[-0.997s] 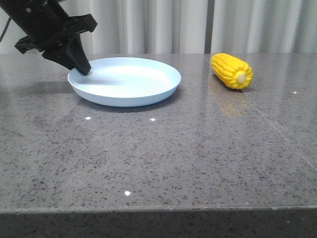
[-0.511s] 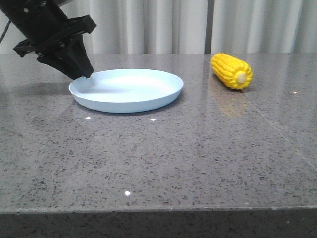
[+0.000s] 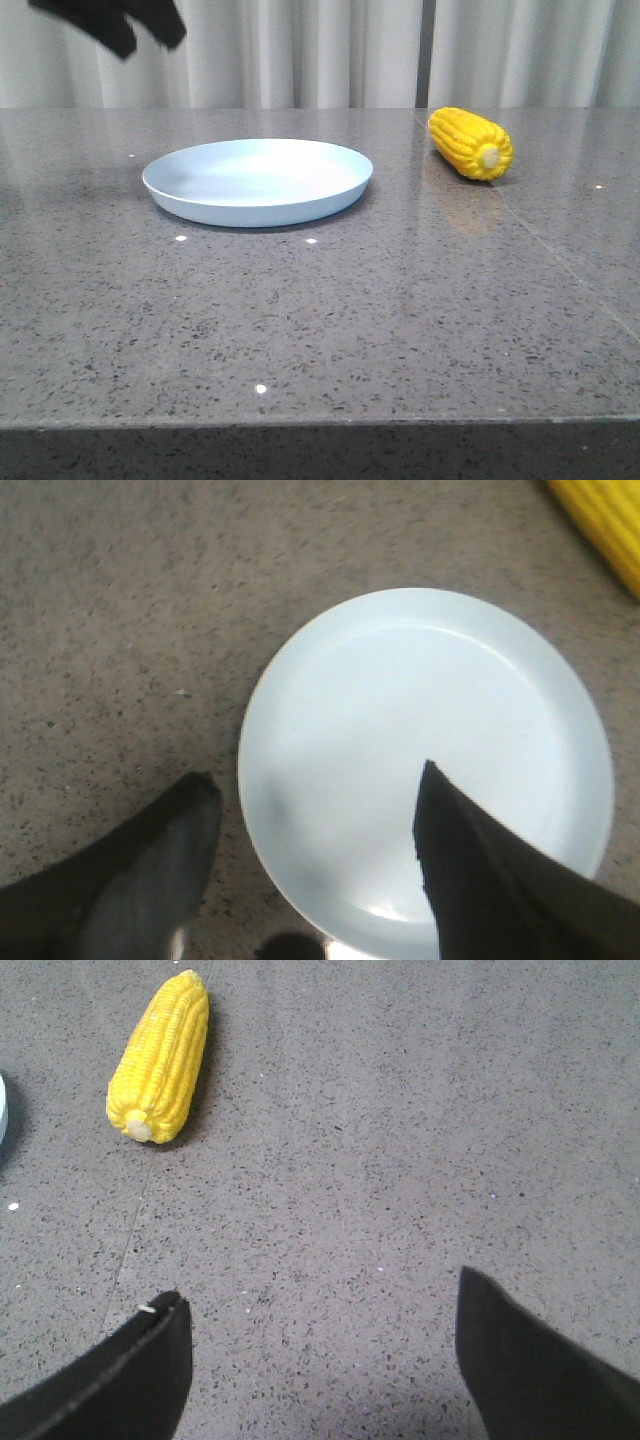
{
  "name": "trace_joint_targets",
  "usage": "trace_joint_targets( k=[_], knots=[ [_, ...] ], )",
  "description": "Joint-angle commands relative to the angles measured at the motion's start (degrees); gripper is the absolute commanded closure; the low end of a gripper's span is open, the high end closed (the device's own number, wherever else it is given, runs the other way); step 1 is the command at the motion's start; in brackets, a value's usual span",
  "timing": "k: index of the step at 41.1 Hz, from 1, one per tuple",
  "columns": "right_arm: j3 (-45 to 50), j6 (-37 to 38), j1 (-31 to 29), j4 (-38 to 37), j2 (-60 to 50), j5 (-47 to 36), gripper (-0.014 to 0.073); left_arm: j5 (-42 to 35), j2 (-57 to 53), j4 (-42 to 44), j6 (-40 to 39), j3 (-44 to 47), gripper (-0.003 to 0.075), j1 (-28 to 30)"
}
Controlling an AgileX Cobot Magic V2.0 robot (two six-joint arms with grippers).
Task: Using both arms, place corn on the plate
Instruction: 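Open the left gripper and raise it away from the plate, then lower the right gripper onto the yellow corn cob and grasp it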
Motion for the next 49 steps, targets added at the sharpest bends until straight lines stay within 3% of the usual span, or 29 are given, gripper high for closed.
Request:
trace_joint_targets(
  k=[1,10,22,29,49],
  knots=[
    [-4.0,-1.1,-0.2,-0.5,1.6,-1.6,0.0022,-4.3,-9.7,1.7,-0.1,2.4,0.0295,-3.4],
    [-14.0,-4.6,0.7,1.8,8.7,10.5,0.0022,-13.3,-24.9,5.4,-0.1,17.9,0.0297,-7.7],
    [-26.4,-5.9,9.7,2.6,21.4,16.4,0.0022,-13.8,-36.5,5.3,-0.1,31.7,0.03,-8.1],
    [-34.3,-5.7,13.8,3.4,31.4,17.0,0.0022,-13.8,-38.0,5.3,-0.1,33.3,0.03,-8.1],
    [-54.8,0.1,13.2,3.1,59.5,17.4,0.0022,-14.2,-38.0,5.3,-0.1,33.4,0.03,-8.1]
  ],
)
